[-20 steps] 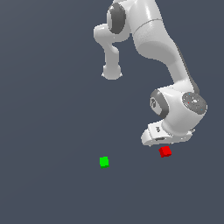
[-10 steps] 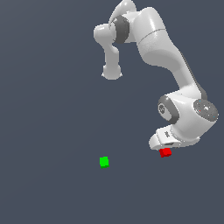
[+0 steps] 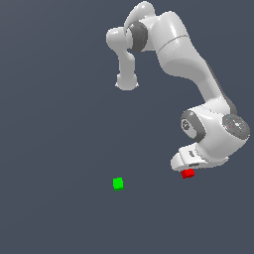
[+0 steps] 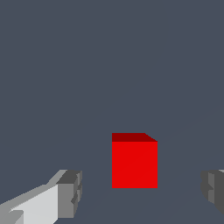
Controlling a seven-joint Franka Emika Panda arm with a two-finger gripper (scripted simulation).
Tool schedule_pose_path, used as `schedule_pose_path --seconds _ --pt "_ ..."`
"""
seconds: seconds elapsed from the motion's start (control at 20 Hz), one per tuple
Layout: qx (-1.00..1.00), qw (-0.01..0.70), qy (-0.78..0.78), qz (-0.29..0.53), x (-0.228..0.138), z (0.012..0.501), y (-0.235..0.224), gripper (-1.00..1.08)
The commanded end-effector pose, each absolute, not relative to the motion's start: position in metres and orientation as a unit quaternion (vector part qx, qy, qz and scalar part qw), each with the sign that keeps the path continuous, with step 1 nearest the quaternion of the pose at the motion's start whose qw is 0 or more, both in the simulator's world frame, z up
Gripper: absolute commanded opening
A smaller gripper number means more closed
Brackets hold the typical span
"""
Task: Stack the red cube on top of the green cube.
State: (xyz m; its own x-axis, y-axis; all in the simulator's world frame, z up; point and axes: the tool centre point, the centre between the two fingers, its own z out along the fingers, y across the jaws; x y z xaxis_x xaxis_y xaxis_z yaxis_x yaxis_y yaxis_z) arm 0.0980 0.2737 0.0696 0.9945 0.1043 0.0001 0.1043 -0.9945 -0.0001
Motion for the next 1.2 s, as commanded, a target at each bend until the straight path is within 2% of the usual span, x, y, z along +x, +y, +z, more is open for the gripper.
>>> schedule_pose_path --seconds 0.0,0.5,0.8,0.85,1.15 --pt "-0.999 0.000 -0.052 0.000 0.098 0.066 0.274 1.00" --pt "-0.999 0.000 -0.052 0.000 0.097 0.022 0.274 1.00" --pt "-0.999 0.000 -0.052 0.000 0.099 0.020 0.274 1.00" --pt "-0.999 0.000 -0.052 0.000 0.099 0.020 0.274 -1.00" --pt "-0.999 0.000 -0.052 0.000 0.099 0.020 0.274 -1.00"
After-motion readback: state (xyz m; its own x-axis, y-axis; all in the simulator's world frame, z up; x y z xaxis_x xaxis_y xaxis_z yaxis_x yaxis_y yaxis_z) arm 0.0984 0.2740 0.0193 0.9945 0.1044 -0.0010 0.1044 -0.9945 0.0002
